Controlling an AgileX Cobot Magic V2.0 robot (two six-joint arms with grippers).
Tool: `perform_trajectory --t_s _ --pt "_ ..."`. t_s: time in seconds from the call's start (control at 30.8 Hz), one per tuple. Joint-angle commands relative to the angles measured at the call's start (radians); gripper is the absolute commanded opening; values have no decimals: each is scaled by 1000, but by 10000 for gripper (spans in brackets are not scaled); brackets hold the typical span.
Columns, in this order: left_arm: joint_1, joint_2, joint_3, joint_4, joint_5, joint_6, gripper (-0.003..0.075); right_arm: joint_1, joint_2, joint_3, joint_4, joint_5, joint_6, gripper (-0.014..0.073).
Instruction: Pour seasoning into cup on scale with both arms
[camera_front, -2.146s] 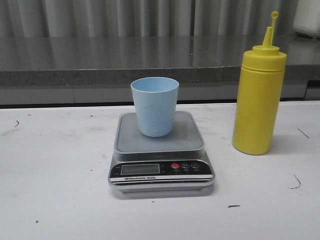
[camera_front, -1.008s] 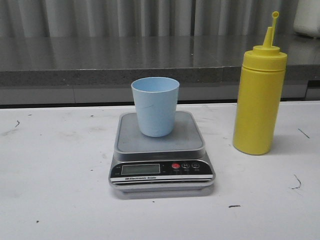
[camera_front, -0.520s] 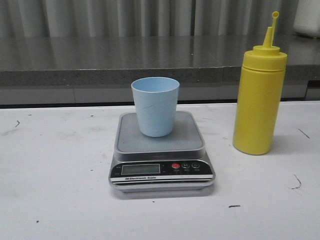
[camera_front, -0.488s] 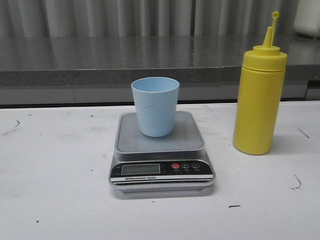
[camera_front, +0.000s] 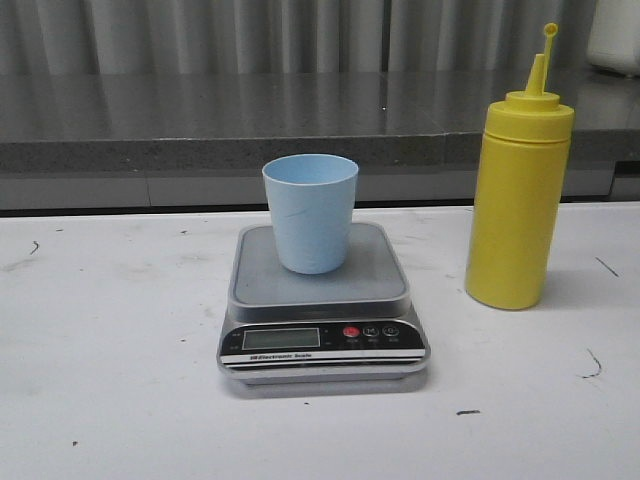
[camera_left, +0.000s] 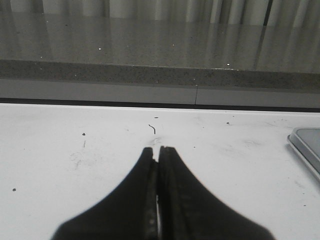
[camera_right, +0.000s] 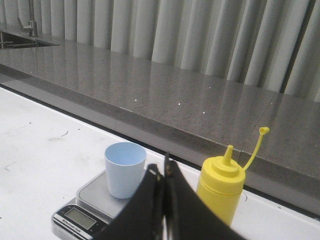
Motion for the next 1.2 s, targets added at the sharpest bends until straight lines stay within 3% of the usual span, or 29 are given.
perform_trajectory --t_s 0.0,0.2,0.26,0.52,0.68,1.17 --pt "0 -18 25 -8 -76 -11 -20 -22 8 -25 -75 -70 30 -123" --pt "0 -18 25 -8 -76 -11 -20 -166 7 0 -337 -69 383 -123" --pt "0 -18 25 -8 -76 -11 -20 -226 2 44 -384 -85 447 -123" --pt "0 -18 25 -8 -76 -11 -20 -375 -130 284 -394 -131 453 -123" --pt "0 -18 25 -8 -76 -11 -20 -412 -222 384 -393 -139 453 -123" --pt "0 -15 25 -8 -76 -11 -20 -412 -227 383 -392 -88 453 -123"
